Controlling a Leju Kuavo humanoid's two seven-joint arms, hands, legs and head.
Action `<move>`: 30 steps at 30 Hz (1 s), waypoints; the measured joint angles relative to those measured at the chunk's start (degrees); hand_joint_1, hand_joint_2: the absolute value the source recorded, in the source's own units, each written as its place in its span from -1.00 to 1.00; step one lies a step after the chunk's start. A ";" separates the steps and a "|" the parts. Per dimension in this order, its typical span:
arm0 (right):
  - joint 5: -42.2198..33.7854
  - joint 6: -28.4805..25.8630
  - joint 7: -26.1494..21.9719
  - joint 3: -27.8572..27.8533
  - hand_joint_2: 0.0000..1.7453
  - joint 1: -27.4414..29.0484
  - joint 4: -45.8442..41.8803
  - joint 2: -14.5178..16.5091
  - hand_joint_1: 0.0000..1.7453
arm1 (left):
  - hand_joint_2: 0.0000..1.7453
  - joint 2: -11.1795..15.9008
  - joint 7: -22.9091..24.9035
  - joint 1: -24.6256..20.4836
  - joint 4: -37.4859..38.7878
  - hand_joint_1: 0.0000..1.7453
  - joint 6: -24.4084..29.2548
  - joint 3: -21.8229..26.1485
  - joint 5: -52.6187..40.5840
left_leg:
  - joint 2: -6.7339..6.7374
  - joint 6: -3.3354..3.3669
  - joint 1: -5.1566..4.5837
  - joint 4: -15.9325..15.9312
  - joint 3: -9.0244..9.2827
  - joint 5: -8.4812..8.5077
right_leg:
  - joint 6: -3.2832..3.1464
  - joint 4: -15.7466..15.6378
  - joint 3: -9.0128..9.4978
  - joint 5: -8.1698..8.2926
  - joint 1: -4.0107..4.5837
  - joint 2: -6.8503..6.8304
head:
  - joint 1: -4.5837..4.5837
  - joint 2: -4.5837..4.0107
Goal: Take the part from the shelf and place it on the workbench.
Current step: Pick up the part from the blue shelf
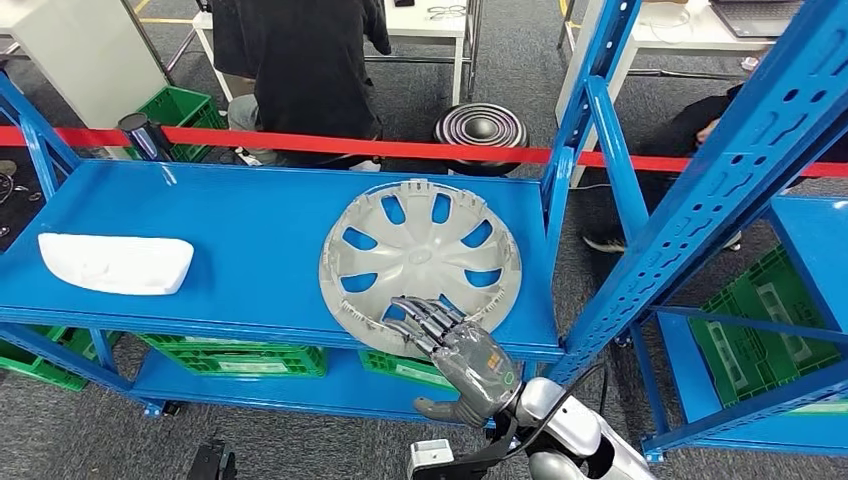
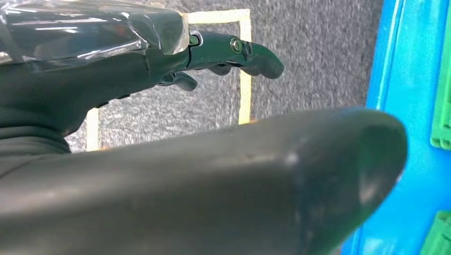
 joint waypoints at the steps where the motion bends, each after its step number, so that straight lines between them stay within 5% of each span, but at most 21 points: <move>1: 0.10 0.02 0.14 0.34 1.00 -0.16 0.60 -0.14 -1.00 | -1.00 -0.04 0.00 -0.05 0.04 -1.00 -0.09 -0.05 -0.07 | -0.06 -0.08 0.01 0.03 -0.02 -0.04 | 0.38 1.61 -0.90 -0.34 -0.18 -0.01 | -0.01 0.00; 2: 0.18 0.09 0.33 0.72 1.00 -0.39 1.20 -0.26 -1.00 | -1.00 -0.08 0.01 -0.11 0.09 -1.00 -0.22 -0.12 -0.15 | -0.14 -0.22 0.05 0.12 -0.03 -0.11 | 0.97 0.96 -0.68 0.28 -0.37 -0.03 | -0.01 0.00; 5: 0.28 0.49 0.93 1.81 1.00 -1.55 2.96 -0.43 -1.00 | -1.00 -0.09 0.03 -0.46 0.24 -1.00 -0.56 -0.40 -0.28 | -0.31 -1.31 0.10 1.19 -0.21 -0.82 | 2.50 -10.11 4.77 4.79 -0.89 -0.19 | 0.01 0.00; 7: 0.32 0.79 1.11 2.59 1.00 -2.26 4.01 -0.40 -1.00 | -1.00 0.02 0.08 -0.73 0.36 -1.00 -0.62 -0.53 -0.29 | -0.34 -2.12 -0.06 2.10 -0.58 -1.34 | 1.89 -13.63 6.59 5.90 -0.82 -0.18 | -0.07 0.00; 11: 0.41 1.30 1.23 4.16 1.00 -3.62 6.05 -0.24 -1.00 | -1.00 0.07 0.21 -1.01 0.69 -1.00 -0.68 -0.68 -0.20 | -0.32 -2.95 0.42 3.49 -1.32 -2.27 | 0.32 -13.64 6.70 6.01 -0.85 0.03 | -0.12 0.00; 15: 0.41 1.83 1.23 6.00 1.00 -5.59 8.34 0.48 -1.00 | -1.00 0.27 0.19 -1.30 1.16 -1.00 -0.65 -0.98 0.08 | -0.29 -4.05 0.69 16.65 -7.87 -8.21 | -0.48 -13.68 6.86 5.92 -0.85 0.06 | -0.20 0.00; 17: 0.42 1.94 1.27 6.89 1.00 -6.11 9.54 0.80 -1.00 | -1.00 0.36 0.17 -1.31 1.44 -1.00 -0.70 -1.20 0.16 | -0.30 -3.98 0.70 19.44 -9.71 -8.03 | -0.57 -13.67 6.90 5.86 -0.64 0.08 | -0.20 0.00; 21: 0.71 1.51 1.73 8.32 1.00 -7.71 11.18 1.79 -1.00 | -1.00 0.70 -0.08 -1.43 1.63 -1.00 -0.74 -1.56 0.20 | -0.30 -2.18 0.22 5.72 -3.44 -1.29 | -0.57 -13.77 7.14 5.82 -0.18 0.41 | -0.15 0.00; 26: 0.72 -1.77 2.11 9.97 1.00 -9.12 12.58 2.93 -1.00 | -1.00 1.04 -0.24 -1.56 1.75 -1.00 -0.56 -1.82 0.38 | -0.16 -0.85 -0.11 1.47 -1.34 -0.43 | 0.27 -13.72 6.73 5.60 0.01 0.27 | -0.12 0.00; 28: 0.46 -2.82 2.24 10.56 1.00 -9.80 12.96 3.35 -1.00 | -1.00 0.96 -0.23 -1.70 1.76 -1.00 -0.56 -2.15 0.41 | -0.06 -0.46 0.18 0.33 -0.54 0.21 | 0.04 -9.52 4.66 3.59 0.05 0.13 | -0.06 0.00; 30: 0.33 -3.20 2.42 11.20 1.00 -10.25 13.41 3.72 -1.00 | -1.00 0.90 -0.20 -1.84 1.85 -1.00 -0.57 -2.53 0.44 | -0.06 -0.30 0.11 0.25 -0.52 0.29 | -0.24 -1.52 0.66 0.56 -0.08 0.12 | -0.04 0.00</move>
